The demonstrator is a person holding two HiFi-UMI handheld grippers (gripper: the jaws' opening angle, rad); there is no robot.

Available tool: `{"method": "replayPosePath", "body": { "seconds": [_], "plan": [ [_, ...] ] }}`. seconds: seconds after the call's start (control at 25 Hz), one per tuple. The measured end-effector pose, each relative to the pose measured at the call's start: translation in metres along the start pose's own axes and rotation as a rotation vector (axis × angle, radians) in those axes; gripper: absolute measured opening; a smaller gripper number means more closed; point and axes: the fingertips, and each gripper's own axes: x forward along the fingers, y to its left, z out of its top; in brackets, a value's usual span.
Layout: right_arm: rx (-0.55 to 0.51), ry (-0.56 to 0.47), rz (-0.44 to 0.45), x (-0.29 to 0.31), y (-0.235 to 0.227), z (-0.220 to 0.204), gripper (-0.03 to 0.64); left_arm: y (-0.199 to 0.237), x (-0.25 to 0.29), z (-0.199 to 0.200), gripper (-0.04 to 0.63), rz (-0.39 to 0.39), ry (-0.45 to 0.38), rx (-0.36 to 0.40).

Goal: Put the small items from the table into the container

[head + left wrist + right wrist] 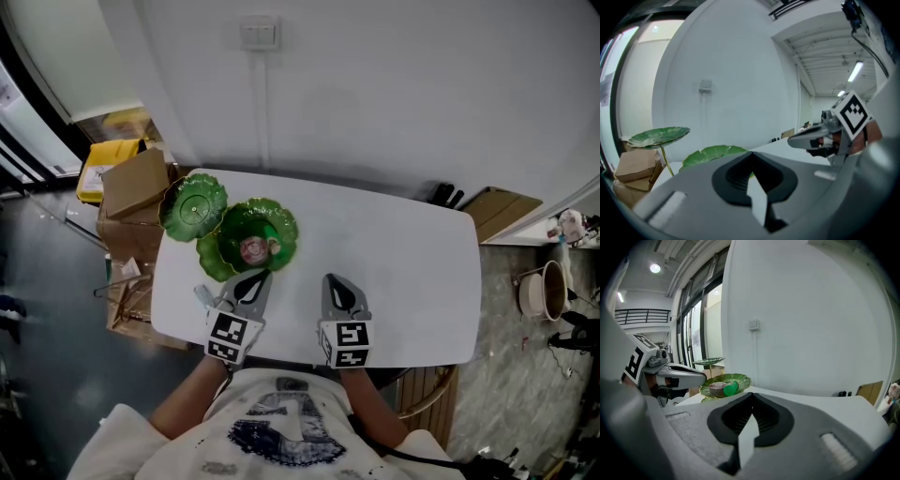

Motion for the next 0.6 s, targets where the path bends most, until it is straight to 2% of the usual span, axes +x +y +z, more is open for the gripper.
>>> {"method": "replayPosePath", "body": {
  "seconds": [0.6],
  "plan": [
    [-0.004, 0.004, 0.057, -0.016, -0.007, -0.009, 0.0, -0.013, -0.007, -0.002, -0.011, 0.076, 0.01, -0.014]
  ]
}}
